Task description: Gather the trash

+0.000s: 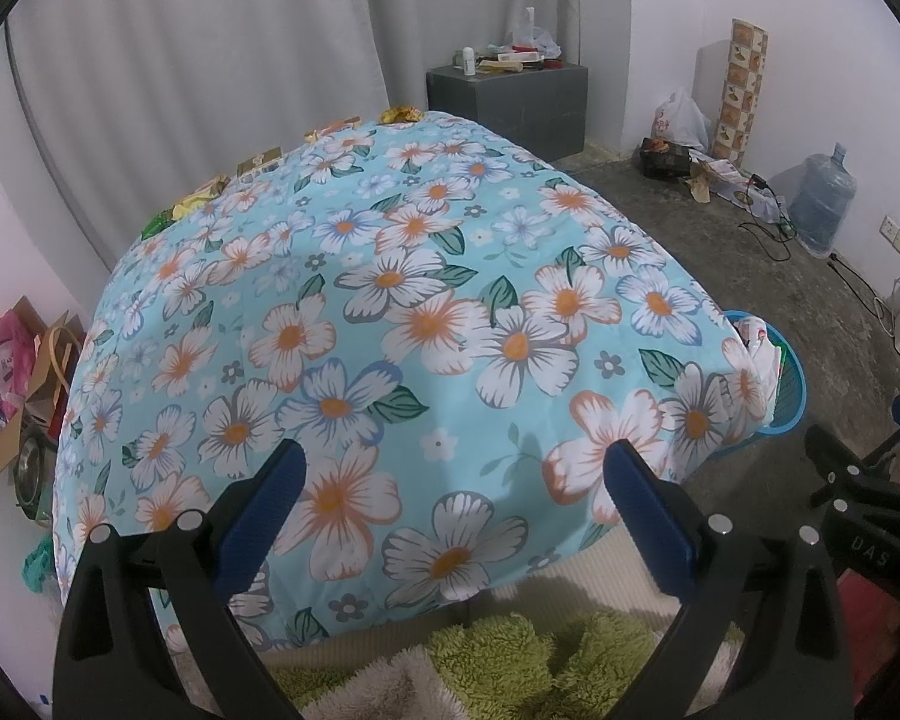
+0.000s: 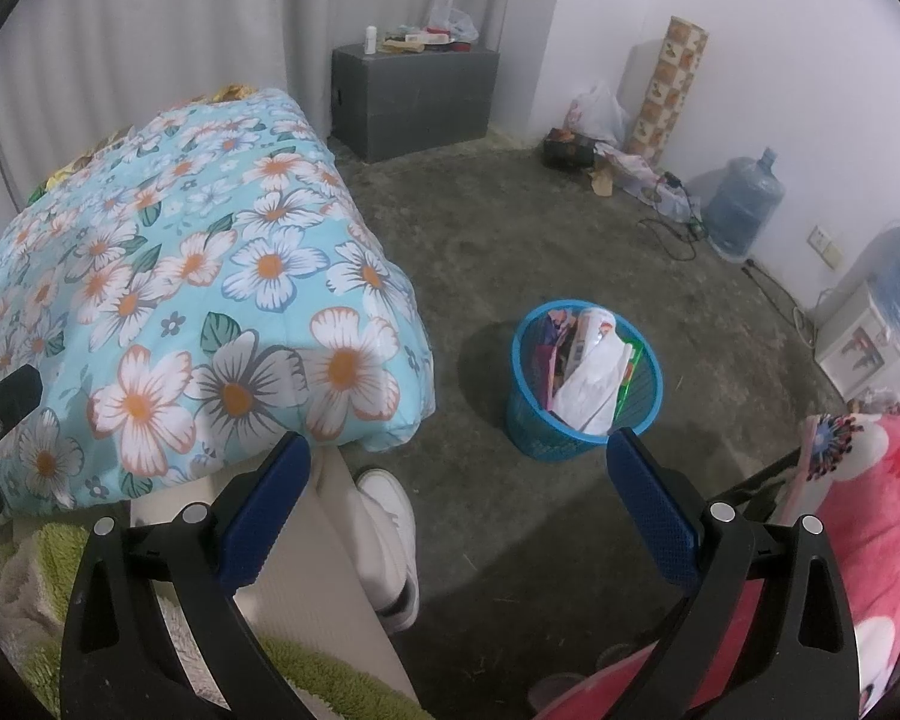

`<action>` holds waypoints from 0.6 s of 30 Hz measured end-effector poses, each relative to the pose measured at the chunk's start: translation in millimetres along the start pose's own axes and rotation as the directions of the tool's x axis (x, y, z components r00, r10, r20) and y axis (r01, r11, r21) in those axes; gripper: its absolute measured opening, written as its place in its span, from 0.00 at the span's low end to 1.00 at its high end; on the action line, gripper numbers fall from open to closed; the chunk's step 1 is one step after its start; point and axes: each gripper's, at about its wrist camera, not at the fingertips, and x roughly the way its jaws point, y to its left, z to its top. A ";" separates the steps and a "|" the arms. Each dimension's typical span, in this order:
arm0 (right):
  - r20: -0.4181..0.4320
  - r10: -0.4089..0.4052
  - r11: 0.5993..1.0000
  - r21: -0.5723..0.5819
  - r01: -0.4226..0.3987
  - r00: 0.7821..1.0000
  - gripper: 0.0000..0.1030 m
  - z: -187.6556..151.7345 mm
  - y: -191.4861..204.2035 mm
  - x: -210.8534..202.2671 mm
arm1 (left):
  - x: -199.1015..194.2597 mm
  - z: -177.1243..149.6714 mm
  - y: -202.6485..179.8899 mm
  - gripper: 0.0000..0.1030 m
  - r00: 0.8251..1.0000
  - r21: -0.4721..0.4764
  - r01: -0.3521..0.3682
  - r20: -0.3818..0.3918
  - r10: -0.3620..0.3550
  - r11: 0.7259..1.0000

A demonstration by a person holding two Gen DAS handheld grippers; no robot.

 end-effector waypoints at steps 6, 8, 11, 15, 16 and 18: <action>0.001 0.002 1.000 0.001 -0.002 1.000 0.92 0.8 1.5 0.0 | -0.2 0.0 0.2 0.95 1.000 0.001 0.001 0.001 -0.001 1.000; 0.001 0.001 1.000 0.002 -0.001 1.000 0.92 0.7 1.7 -0.1 | -0.1 -0.2 0.3 0.95 1.000 -0.001 0.000 0.000 0.000 1.000; 0.002 0.002 1.000 0.001 -0.002 1.000 0.92 1.1 2.6 -0.2 | -0.2 -0.1 0.5 0.95 1.000 -0.001 0.000 0.001 0.000 1.000; 0.001 0.002 1.000 0.002 -0.002 1.000 0.92 1.1 3.2 0.1 | 0.1 -0.1 0.5 0.95 1.000 0.000 0.000 0.001 0.000 1.000; 0.001 0.001 1.000 0.003 -0.001 1.000 0.92 0.3 2.8 -0.1 | 0.1 -0.1 0.6 0.95 1.000 -0.001 0.000 0.000 0.000 1.000; -0.001 0.003 1.000 0.004 -0.003 1.000 0.92 1.0 3.0 -0.1 | 0.2 0.0 1.0 0.95 1.000 0.001 0.001 0.000 -0.001 1.000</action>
